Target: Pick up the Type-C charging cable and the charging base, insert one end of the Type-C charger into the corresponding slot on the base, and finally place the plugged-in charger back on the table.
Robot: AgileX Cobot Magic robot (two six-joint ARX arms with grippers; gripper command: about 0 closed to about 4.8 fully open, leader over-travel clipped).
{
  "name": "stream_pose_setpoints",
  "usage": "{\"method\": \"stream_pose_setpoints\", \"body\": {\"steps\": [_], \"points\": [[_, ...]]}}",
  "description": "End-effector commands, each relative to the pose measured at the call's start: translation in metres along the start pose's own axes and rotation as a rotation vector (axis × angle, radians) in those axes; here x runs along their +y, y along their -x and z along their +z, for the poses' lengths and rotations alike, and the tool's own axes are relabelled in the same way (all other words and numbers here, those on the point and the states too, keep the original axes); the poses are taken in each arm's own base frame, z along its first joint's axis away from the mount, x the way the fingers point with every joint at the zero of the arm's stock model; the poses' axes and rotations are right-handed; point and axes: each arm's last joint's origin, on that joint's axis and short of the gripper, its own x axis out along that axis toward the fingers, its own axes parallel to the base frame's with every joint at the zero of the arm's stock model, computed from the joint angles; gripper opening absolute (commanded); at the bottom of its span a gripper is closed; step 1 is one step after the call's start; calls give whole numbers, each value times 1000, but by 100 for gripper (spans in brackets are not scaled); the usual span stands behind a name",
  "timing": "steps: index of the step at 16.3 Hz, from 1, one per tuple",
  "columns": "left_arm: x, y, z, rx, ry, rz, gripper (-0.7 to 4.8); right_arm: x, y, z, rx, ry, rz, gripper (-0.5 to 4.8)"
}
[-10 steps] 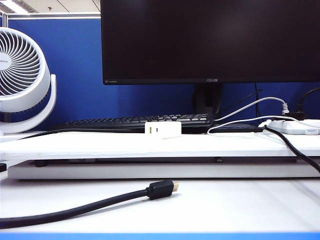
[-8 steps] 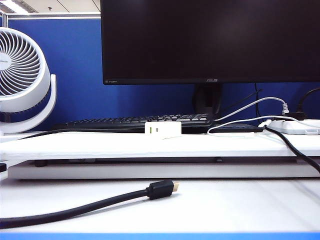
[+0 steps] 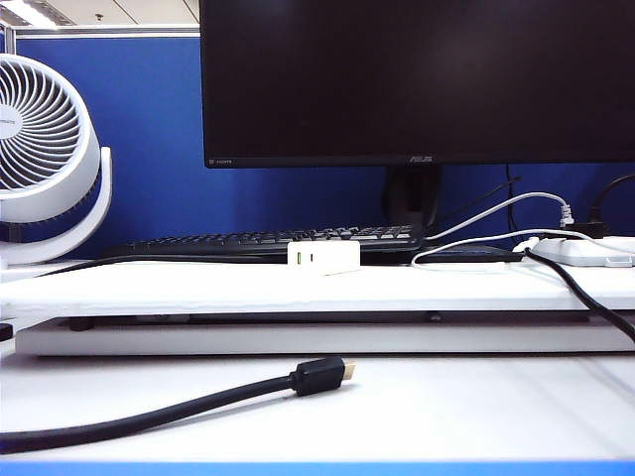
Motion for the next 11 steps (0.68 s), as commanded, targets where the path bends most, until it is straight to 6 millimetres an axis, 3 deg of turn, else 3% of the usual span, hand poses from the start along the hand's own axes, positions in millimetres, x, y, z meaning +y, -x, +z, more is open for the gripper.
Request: {"method": "stream_pose_setpoints", "body": {"steps": [1,2,3,7,11], "points": [[0,1,12,-115,84,2,-4,1,5,19,-88,-2,-12,-1],[1,3,17,-137,120,8,-4,2,7,28,-115,-16,-20,-1],[2,9,34,-178,192,36,-4,4,16,52,-179,-43,-32,-1],[5,20,82,-293,215,55,-4,9,25,103,-227,-44,-25,-1],[5,6,140,-287,211,52,-4,16,15,167,-238,-44,-16,-2]]}}
